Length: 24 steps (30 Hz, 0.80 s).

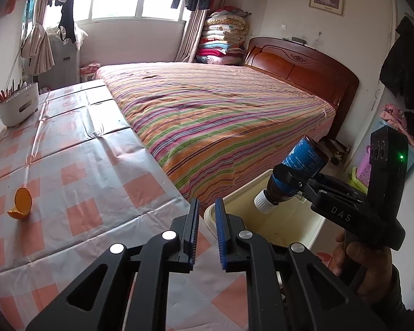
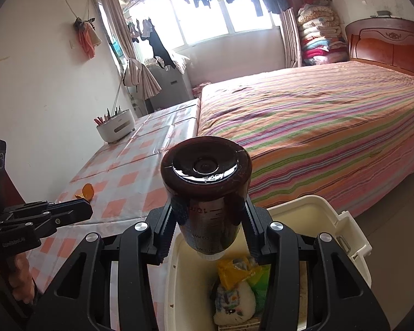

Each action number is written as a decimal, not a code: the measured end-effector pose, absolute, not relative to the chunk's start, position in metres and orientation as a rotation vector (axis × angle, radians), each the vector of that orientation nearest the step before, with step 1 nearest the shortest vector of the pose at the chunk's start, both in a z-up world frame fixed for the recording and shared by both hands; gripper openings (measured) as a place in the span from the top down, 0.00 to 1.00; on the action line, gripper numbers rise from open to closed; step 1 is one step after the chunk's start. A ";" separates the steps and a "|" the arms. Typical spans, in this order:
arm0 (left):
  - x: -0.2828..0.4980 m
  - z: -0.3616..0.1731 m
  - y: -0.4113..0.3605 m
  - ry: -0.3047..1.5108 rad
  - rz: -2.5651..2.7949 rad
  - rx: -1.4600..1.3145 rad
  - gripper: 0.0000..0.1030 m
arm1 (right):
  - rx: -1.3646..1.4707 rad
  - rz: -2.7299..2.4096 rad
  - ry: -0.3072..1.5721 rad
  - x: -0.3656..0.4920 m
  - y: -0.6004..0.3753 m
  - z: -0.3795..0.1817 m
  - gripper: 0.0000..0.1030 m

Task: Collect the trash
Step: 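Carry the bottle and wrapper over the bin and open both tools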

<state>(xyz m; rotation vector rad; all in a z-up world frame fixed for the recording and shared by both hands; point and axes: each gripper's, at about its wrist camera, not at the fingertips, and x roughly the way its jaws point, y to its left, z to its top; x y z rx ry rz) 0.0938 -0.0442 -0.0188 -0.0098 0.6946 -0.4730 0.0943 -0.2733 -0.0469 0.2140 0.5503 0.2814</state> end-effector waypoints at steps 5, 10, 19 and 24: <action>0.093 -0.019 -0.045 0.698 -0.472 -0.008 0.88 | 0.198 0.246 0.554 0.096 -0.276 -0.052 0.51; 0.092 -0.017 -0.045 0.695 -0.472 -0.003 0.88 | 0.213 0.219 0.535 0.088 -0.284 -0.049 0.36; 0.095 -0.016 -0.036 0.704 -0.453 -0.040 0.88 | 0.257 0.238 0.505 0.084 -0.277 -0.040 0.29; 0.101 -0.020 -0.026 0.729 -0.425 -0.070 0.87 | 0.236 0.291 0.497 0.086 -0.249 -0.035 0.28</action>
